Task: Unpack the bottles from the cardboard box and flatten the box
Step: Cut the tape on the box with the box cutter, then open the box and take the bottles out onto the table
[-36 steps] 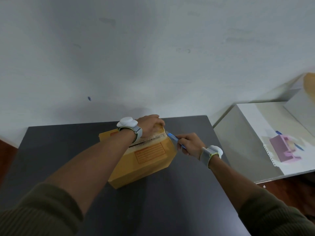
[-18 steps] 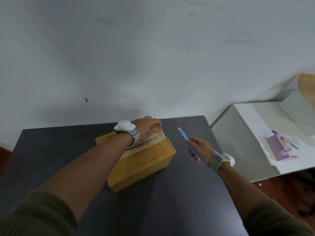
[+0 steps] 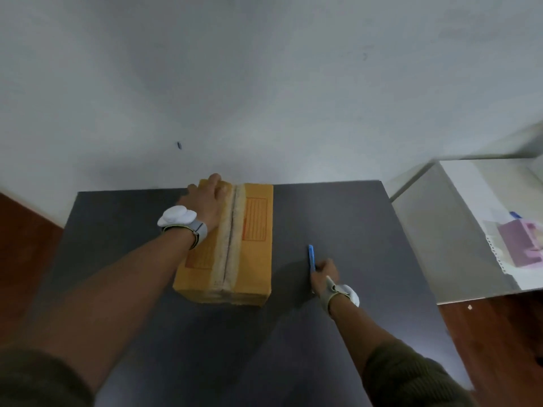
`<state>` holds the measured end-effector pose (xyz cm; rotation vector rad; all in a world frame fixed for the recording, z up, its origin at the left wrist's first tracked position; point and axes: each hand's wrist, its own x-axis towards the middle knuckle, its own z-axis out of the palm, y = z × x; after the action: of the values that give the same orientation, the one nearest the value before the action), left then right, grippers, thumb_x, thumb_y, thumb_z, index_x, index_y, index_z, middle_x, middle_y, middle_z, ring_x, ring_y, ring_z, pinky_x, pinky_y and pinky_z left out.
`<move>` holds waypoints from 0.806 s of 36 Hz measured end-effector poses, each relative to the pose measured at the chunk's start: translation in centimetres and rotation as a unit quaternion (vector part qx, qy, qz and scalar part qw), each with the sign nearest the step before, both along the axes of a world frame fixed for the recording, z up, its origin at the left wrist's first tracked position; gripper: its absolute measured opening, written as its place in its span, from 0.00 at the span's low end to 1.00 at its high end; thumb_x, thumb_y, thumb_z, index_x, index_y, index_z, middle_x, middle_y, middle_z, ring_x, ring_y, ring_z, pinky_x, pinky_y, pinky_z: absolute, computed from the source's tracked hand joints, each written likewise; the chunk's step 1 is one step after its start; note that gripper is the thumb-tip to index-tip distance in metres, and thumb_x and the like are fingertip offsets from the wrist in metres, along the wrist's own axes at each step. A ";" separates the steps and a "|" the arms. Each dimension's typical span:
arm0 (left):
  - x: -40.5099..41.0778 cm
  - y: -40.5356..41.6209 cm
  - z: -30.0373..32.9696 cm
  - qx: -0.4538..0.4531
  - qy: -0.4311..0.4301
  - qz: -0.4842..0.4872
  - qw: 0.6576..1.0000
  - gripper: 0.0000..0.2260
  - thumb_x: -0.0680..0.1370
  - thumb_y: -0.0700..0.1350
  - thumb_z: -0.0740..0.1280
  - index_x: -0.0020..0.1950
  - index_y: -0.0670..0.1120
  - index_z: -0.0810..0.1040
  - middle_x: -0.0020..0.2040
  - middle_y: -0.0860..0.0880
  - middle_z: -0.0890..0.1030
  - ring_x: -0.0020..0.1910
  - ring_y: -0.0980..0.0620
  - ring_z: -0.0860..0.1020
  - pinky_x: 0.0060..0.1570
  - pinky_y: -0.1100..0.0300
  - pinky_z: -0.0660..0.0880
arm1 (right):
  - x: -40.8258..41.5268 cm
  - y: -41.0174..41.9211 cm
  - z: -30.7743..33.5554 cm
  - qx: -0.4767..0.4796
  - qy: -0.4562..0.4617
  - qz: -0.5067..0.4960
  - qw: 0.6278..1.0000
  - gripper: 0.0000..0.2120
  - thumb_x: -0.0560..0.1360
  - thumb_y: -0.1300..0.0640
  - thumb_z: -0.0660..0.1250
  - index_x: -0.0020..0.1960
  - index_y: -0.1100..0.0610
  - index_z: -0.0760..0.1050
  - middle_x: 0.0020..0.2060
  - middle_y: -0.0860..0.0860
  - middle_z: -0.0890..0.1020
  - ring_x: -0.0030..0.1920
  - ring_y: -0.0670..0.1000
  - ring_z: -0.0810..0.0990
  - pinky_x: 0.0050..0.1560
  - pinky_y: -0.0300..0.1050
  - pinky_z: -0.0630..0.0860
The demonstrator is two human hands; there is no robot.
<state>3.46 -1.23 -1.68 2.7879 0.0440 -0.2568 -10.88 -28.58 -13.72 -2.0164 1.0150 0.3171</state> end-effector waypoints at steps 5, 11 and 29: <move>-1.1 1.1 -0.6 -0.019 -0.018 0.035 0.999 0.21 0.81 0.66 0.43 0.71 0.61 0.60 0.62 0.37 0.73 0.51 0.31 0.78 0.48 0.45 0.74 | 0.1 1.1 -0.1 -0.054 0.015 0.039 0.998 0.09 0.74 0.64 0.64 0.54 0.60 0.75 0.55 0.61 0.78 0.52 0.64 0.78 0.49 0.51 0.75; -1.7 1.7 -1.1 -0.093 0.001 0.054 0.994 0.23 0.81 0.67 0.43 0.77 0.66 0.54 0.71 0.39 0.70 0.64 0.32 0.73 0.63 0.39 0.71 | 0.8 3.0 2.8 -0.129 -0.009 -0.017 0.991 0.15 0.76 0.54 0.66 0.61 0.58 0.74 0.61 0.61 0.72 0.59 0.65 0.74 0.59 0.57 0.74; -7.7 4.1 -0.6 -0.254 0.048 0.087 0.962 0.27 0.85 0.60 0.50 0.81 0.65 0.41 0.58 0.44 0.82 0.39 0.48 0.79 0.40 0.59 0.71 | 3.2 18.1 13.7 -0.325 -0.064 0.243 0.912 0.38 0.68 0.36 0.69 0.68 0.58 0.63 0.61 0.55 0.69 0.56 0.58 0.71 0.50 0.51 0.68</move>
<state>-4.26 2.82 -2.26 2.2446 0.2144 -0.3083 -7.64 -10.49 -0.02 -2.8569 0.5508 0.0998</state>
